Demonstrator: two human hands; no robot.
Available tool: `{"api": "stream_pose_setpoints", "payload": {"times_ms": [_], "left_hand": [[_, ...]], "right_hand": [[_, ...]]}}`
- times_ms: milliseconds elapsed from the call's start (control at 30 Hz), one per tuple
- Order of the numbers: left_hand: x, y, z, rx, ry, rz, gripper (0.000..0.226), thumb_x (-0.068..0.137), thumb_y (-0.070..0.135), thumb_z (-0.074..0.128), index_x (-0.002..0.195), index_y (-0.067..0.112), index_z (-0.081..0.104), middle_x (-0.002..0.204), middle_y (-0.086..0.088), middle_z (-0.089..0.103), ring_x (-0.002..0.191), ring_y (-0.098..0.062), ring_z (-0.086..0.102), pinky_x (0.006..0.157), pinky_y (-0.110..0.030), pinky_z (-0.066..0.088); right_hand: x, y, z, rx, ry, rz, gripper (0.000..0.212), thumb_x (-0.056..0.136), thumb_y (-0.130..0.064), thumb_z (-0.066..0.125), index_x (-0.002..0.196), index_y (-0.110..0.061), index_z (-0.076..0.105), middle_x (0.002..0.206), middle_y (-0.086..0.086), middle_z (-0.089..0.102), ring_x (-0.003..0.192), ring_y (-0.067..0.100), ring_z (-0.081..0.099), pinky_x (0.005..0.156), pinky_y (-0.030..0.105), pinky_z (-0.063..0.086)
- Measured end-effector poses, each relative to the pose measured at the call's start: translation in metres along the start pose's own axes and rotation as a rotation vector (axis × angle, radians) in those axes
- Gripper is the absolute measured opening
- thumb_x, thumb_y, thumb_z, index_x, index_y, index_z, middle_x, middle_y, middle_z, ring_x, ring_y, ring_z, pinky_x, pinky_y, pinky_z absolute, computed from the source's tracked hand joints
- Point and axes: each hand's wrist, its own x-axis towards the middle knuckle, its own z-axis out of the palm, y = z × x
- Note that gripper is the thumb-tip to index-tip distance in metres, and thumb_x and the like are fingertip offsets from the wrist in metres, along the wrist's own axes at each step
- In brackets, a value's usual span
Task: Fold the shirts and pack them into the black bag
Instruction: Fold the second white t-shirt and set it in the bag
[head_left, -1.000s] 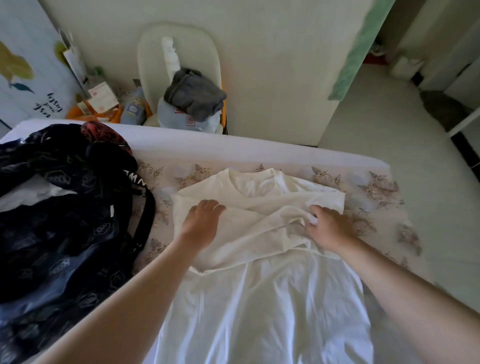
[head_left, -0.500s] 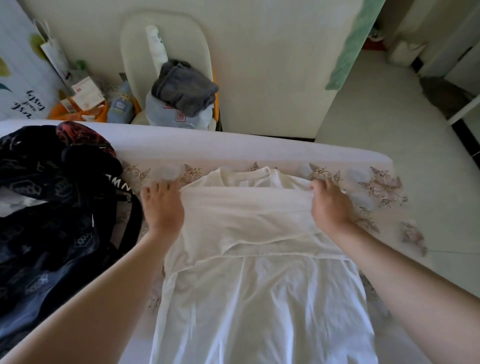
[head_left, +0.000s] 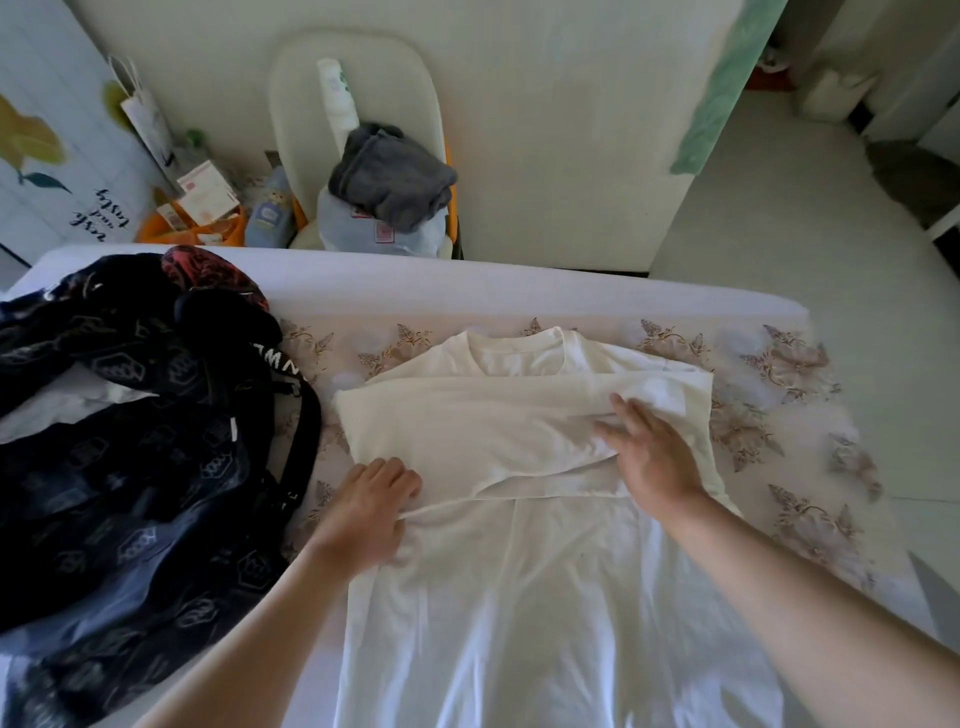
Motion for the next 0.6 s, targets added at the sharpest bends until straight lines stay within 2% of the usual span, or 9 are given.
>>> {"api": "stream_pose_setpoints", "payload": {"times_ms": [67,133,200,267,300,367,433,533,600], "left_hand": [[-0.002,-0.005,-0.008,-0.013,0.052,-0.045,0.026,0.057,0.004,0.053,0.077,0.020,0.054,0.079,0.004,0.047,0.071,-0.025,0.051,0.062,-0.035,0.043],[-0.006,-0.008,-0.020,0.057,0.071,-0.111,0.023,0.059,0.004,0.046,0.075,0.018,0.055,0.078,0.000,0.047,0.069,-0.027,0.049,0.061,-0.034,0.041],[-0.015,-0.012,-0.025,0.129,-0.079,-0.138,0.020,0.061,0.005,0.050,0.074,0.020,0.055,0.081,-0.001,0.048,0.074,-0.028,0.050,0.066,-0.036,0.043],[-0.024,-0.016,-0.025,0.172,-0.299,-0.150,0.007,0.069,0.024,0.053,0.075,0.026,0.055,0.089,0.002,0.049,0.087,-0.025,0.051,0.078,-0.037,0.042],[-0.026,-0.015,-0.027,0.175,-0.341,-0.169,0.014,0.072,0.037,0.048,0.073,0.027,0.058,0.089,0.004,0.050,0.088,-0.023,0.052,0.080,-0.035,0.040],[-0.020,-0.007,-0.029,0.165,-0.272,-0.156,0.036,0.073,0.047,0.041,0.059,0.022,0.063,0.076,0.004,0.052,0.078,-0.023,0.055,0.073,-0.034,0.044],[-0.004,0.001,-0.026,0.136,-0.090,-0.136,0.038,0.079,0.041,0.043,0.056,0.019,0.063,0.072,0.001,0.052,0.073,-0.025,0.056,0.068,-0.036,0.050],[0.030,0.011,-0.017,0.034,0.020,-0.161,0.022,0.088,0.023,0.043,0.086,0.018,0.065,0.089,-0.002,0.056,0.082,-0.028,0.056,0.072,-0.044,0.051],[0.053,0.011,-0.010,0.033,-0.030,-0.201,0.031,0.091,0.013,0.047,0.118,0.019,0.061,0.119,-0.004,0.058,0.107,-0.030,0.056,0.089,-0.047,0.049]], "right_hand": [[0.003,0.000,-0.012,-0.016,0.058,-0.027,0.049,0.067,0.012,0.071,0.111,-0.011,0.073,0.126,0.019,0.066,0.103,0.039,0.069,0.078,0.048,0.058],[-0.001,0.001,-0.025,0.005,0.100,-0.059,0.050,0.058,0.013,0.075,0.103,-0.010,0.073,0.105,0.013,0.072,0.078,0.034,0.071,0.060,0.039,0.057],[-0.010,0.001,-0.033,0.038,0.061,-0.120,0.047,0.052,0.011,0.078,0.093,-0.013,0.072,0.087,0.005,0.067,0.063,0.030,0.066,0.047,0.033,0.050],[-0.023,0.001,-0.030,0.052,-0.049,-0.205,0.030,0.060,-0.006,0.074,0.087,-0.018,0.072,0.087,0.000,0.064,0.066,0.027,0.065,0.051,0.031,0.049],[-0.030,0.001,-0.026,0.053,-0.081,-0.217,0.021,0.066,-0.020,0.068,0.086,-0.021,0.072,0.091,-0.002,0.063,0.071,0.025,0.065,0.058,0.032,0.050],[-0.035,-0.001,-0.022,0.131,-0.055,-0.139,0.027,0.074,-0.040,0.054,0.084,-0.023,0.073,0.094,-0.006,0.064,0.079,0.023,0.063,0.069,0.033,0.049],[-0.033,-0.002,-0.018,0.176,0.078,-0.040,0.031,0.081,-0.039,0.050,0.084,-0.020,0.073,0.094,-0.004,0.065,0.082,0.024,0.062,0.071,0.035,0.048],[-0.022,-0.002,-0.014,0.096,0.203,0.070,0.014,0.088,-0.018,0.059,0.098,-0.015,0.069,0.100,0.002,0.064,0.087,0.030,0.061,0.071,0.041,0.049],[-0.013,0.003,-0.015,0.033,0.131,0.191,0.024,0.089,-0.014,0.063,0.113,-0.015,0.064,0.105,0.005,0.065,0.094,0.034,0.060,0.078,0.045,0.047]]}}
